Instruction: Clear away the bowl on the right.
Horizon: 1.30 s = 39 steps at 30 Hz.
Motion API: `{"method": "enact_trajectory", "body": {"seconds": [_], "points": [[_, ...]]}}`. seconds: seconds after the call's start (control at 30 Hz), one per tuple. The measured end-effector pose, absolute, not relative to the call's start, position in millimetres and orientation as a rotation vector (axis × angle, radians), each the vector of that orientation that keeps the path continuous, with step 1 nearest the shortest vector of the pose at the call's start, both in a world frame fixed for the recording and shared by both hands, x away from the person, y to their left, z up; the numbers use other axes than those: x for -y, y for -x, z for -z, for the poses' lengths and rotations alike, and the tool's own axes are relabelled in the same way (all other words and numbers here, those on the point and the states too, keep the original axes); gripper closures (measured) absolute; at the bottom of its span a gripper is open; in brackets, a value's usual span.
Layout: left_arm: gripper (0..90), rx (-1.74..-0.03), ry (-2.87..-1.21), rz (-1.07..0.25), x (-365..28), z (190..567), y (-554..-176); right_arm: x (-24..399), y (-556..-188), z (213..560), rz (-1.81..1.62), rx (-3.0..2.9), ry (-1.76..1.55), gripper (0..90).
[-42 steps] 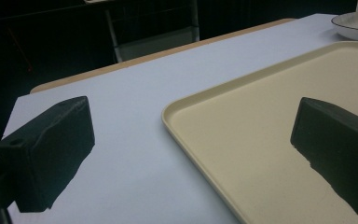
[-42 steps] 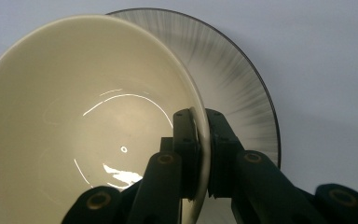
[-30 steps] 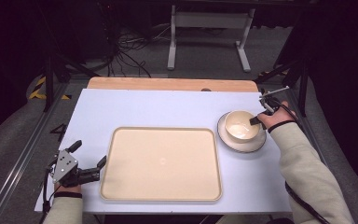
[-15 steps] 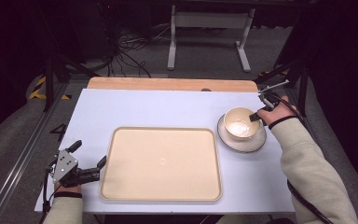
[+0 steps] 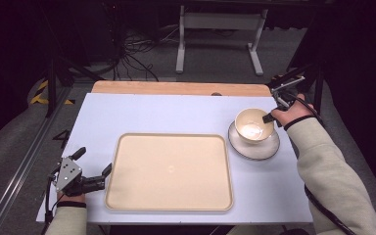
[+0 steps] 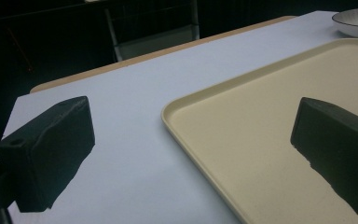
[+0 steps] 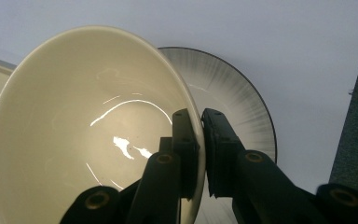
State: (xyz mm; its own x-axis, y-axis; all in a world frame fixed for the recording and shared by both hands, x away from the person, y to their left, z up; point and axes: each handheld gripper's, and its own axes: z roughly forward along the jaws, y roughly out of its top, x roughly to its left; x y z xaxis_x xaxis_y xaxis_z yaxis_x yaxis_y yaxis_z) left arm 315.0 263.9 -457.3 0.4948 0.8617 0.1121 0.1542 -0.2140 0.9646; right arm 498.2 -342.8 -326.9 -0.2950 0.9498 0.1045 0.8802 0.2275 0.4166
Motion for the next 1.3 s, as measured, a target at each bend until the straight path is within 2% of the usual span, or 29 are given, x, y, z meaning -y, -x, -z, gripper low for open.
{"method": "enact_trajectory", "body": {"seconds": [0.5, 1.3], "points": [[0.2, -0.877, -1.681, -0.833, -264, 457, -315, 321, -492, 310, -0.618, -2.401, -1.7, 84.0], [0.3, -0.872, -1.687, -0.831, -263, 457, -315, 240, -471, 292, -0.697, -2.591, -1.559, 83.2]]}}
